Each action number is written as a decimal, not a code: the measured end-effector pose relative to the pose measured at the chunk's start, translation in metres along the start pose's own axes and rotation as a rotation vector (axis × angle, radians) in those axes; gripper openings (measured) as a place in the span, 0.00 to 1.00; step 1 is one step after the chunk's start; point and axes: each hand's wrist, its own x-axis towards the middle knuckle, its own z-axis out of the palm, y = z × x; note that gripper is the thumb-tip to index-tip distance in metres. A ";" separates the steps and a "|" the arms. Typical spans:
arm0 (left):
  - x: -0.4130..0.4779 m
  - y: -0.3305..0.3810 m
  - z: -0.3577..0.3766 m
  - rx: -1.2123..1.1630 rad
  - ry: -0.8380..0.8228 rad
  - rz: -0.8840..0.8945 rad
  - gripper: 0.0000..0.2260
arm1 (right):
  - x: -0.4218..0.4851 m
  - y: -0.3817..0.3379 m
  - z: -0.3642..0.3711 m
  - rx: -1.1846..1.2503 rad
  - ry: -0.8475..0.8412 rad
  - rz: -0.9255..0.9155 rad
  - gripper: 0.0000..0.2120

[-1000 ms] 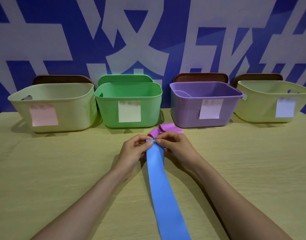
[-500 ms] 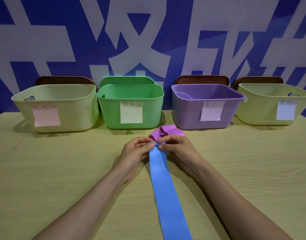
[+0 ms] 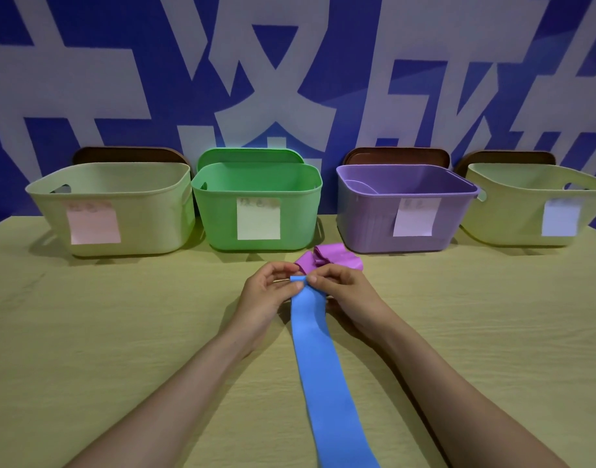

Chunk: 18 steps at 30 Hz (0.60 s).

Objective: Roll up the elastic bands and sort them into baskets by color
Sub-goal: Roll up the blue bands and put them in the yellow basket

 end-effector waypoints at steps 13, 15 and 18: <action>-0.003 0.004 -0.001 -0.125 0.002 -0.135 0.09 | -0.001 -0.004 -0.003 0.105 -0.016 0.006 0.08; -0.003 0.004 0.000 -0.119 -0.005 -0.137 0.09 | -0.001 -0.005 -0.002 0.113 -0.010 0.017 0.09; -0.002 0.005 -0.001 -0.093 -0.027 -0.144 0.09 | -0.002 -0.006 -0.004 0.104 -0.007 0.030 0.09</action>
